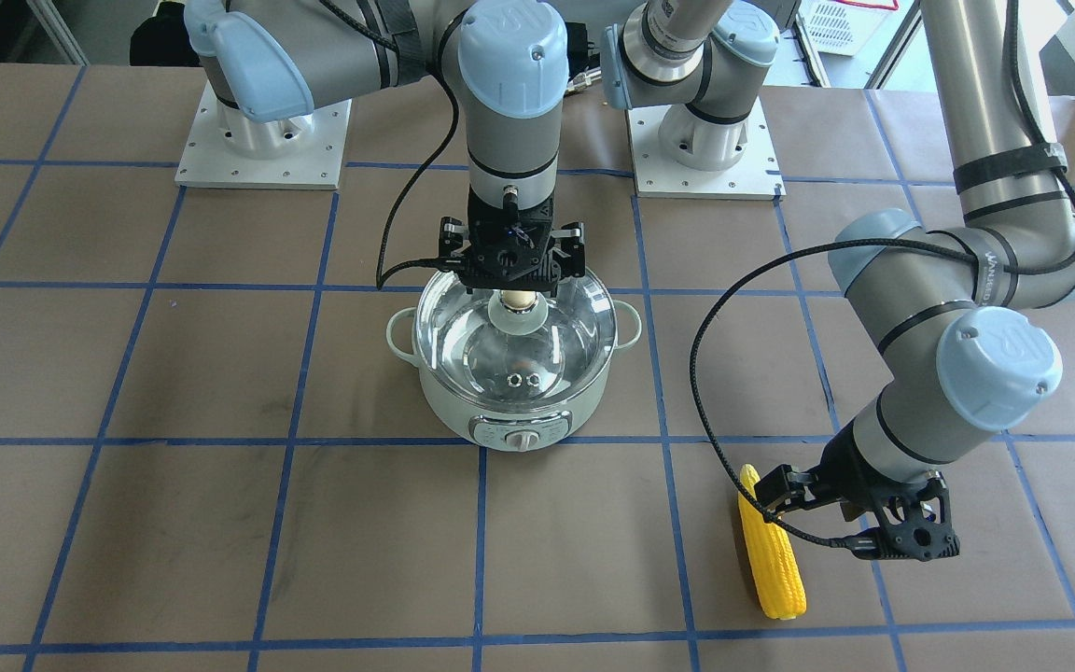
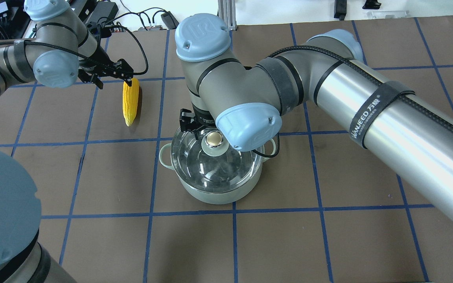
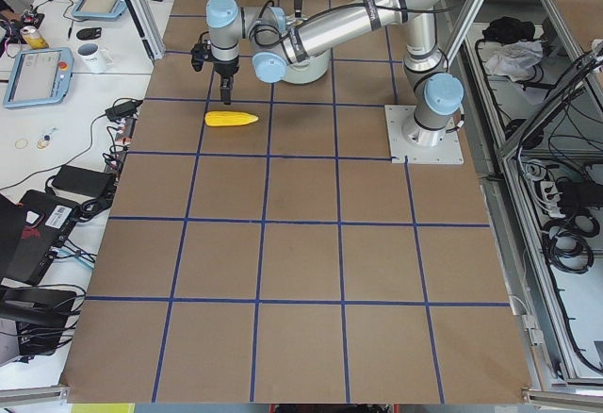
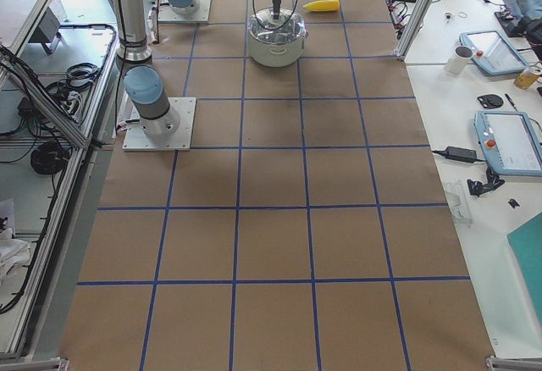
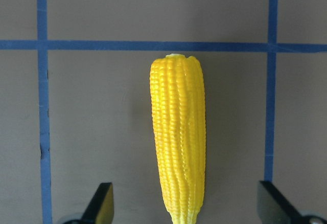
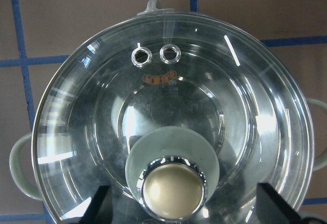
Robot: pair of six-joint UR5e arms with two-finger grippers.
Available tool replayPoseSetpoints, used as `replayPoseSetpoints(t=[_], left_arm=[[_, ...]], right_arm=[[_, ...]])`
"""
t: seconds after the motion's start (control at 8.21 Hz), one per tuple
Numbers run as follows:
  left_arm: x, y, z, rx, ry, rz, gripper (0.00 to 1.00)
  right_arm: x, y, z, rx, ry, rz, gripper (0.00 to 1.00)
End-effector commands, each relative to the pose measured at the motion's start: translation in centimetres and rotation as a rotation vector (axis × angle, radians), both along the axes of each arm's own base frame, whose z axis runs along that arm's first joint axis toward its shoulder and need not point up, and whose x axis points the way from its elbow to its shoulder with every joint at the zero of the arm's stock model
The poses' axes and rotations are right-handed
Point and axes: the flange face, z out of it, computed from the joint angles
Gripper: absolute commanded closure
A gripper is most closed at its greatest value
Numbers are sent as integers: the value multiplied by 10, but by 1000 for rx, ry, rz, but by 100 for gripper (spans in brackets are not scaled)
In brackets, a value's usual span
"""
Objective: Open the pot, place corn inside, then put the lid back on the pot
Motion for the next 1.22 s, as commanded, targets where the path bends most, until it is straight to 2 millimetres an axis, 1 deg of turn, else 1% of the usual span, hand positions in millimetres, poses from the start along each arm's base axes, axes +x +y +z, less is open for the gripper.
replayPoseSetpoints(t=[0.0, 0.24, 0.37, 0.61, 0.73, 0.85, 0.97, 1.1], left_arm=[[1, -7, -48, 67, 15, 0, 0], [1, -10, -66, 82, 18, 3, 0], [1, -10, -70, 88, 21, 9, 0], [2, -12, -99, 131, 29, 26, 0], [2, -12, -102, 136, 30, 26, 3], [2, -12, -102, 137, 25, 24, 79], [2, -13, -99, 131, 26, 29, 100], [2, -13, -88, 116, 25, 29, 100]], right_arm=[[5, -5, -15, 4, 13, -5, 0], [6, -6, -19, 6, 13, -7, 1], [7, -9, -21, -1, 10, -5, 8], [8, -8, -21, 2, -4, -14, 55], [8, -9, -21, 0, -5, -13, 61], [8, -9, -20, -1, -6, -13, 67], [8, -10, -20, -4, -7, -13, 91], [8, -10, -17, -9, -10, -14, 100]])
